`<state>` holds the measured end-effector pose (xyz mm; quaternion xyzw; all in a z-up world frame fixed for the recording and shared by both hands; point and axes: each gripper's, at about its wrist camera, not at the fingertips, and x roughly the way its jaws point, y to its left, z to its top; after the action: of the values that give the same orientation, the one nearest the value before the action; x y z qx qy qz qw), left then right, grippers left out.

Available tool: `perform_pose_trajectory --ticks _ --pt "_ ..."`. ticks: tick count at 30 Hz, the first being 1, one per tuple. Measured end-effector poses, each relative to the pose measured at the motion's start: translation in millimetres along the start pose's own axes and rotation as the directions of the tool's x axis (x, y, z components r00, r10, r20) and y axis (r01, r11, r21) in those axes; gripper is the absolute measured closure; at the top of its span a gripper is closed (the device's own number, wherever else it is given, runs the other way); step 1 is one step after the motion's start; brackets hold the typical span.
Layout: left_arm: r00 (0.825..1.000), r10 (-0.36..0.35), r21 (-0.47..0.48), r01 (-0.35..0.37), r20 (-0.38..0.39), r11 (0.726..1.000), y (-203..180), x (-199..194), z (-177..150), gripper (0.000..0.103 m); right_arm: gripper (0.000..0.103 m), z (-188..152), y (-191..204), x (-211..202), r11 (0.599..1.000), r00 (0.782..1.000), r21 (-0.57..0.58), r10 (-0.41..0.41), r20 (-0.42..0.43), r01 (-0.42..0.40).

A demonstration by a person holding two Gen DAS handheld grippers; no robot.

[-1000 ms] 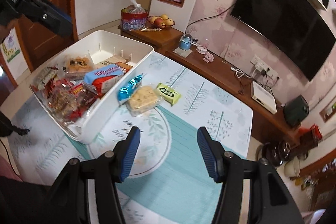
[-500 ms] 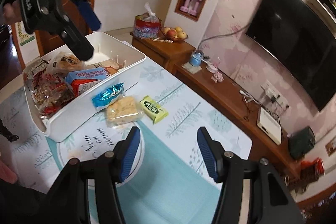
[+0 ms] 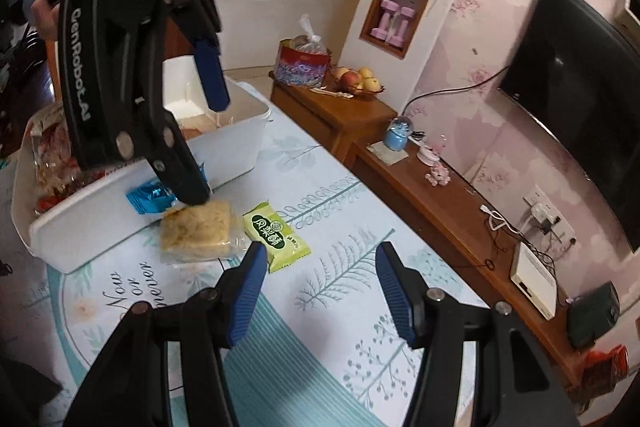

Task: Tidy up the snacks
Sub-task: 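Move the left gripper to the clear cracker pack while the right reaches the green pastry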

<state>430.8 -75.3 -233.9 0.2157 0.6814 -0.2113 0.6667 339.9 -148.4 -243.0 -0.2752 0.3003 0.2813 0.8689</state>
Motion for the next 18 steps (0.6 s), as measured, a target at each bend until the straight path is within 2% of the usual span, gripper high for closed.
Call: perform_pose_trajectory --ticks 3,7,15,18 --pt "0.999 0.002 -0.011 -0.002 -0.05 1.0 2 17 8 0.015 0.046 -6 6 15 0.999 1.0 -0.047 0.006 0.011 -0.005" --pt "0.993 -0.034 -0.039 0.03 -0.112 0.999 5 39 16 0.015 0.046 -14 10 34 0.996 1.0 -0.087 0.03 -0.006 -0.03" --pt "0.978 -0.053 -0.076 0.039 -0.201 0.996 10 70 23 0.015 0.046 -18 1 63 0.995 0.997 -0.064 0.077 -0.003 -0.077" --pt "0.978 -0.051 -0.067 0.038 -0.203 0.997 10 74 26 0.015 0.046 -20 -1 71 0.993 0.994 -0.052 0.105 -0.009 -0.105"
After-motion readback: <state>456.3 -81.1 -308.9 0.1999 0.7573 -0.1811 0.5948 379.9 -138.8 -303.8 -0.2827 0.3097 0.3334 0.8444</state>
